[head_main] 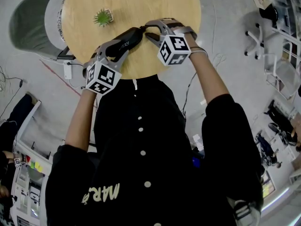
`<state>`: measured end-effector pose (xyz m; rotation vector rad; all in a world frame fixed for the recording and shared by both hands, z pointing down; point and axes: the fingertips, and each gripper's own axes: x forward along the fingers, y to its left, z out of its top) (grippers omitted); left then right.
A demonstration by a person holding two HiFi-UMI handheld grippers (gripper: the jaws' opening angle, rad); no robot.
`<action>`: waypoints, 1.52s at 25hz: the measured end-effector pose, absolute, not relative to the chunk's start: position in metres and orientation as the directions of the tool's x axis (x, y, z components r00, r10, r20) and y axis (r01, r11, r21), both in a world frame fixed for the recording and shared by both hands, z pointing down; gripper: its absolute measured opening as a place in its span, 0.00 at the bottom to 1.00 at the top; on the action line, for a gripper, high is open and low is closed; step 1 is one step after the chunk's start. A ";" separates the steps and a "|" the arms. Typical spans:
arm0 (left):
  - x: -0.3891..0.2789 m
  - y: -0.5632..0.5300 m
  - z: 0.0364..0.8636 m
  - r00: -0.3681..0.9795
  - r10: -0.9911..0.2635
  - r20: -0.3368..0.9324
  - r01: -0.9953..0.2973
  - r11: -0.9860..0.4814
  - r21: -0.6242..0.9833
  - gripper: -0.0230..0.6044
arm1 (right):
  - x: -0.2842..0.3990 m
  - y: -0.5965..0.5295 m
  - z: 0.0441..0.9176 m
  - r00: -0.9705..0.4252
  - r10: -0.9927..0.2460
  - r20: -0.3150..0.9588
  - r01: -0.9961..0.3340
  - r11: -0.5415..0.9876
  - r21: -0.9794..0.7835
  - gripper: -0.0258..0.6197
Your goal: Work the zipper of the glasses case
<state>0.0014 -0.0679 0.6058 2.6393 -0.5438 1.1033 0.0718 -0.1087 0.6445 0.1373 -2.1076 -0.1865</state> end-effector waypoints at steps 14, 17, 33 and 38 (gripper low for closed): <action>0.003 -0.066 0.609 0.636 -0.226 0.738 -0.398 -0.915 0.063 0.25 | 0.058 -0.105 0.662 -0.335 0.211 0.919 0.407 0.911 -0.061 0.20; 0.002 -0.066 0.611 0.635 -0.218 0.741 -0.386 -0.920 0.060 0.25 | 0.057 -0.102 0.667 -0.279 0.265 0.923 0.489 0.866 -0.101 0.21; 0.001 -0.065 0.612 0.634 -0.197 0.748 -0.365 -0.929 0.064 0.25 | 0.052 -0.107 0.661 -0.220 0.373 0.901 0.571 0.798 -0.191 0.08; 0.000 -0.066 0.614 0.633 -0.193 0.750 -0.361 -0.930 0.065 0.25 | 0.050 -0.109 0.664 -0.234 0.334 0.913 0.598 0.790 -0.136 0.08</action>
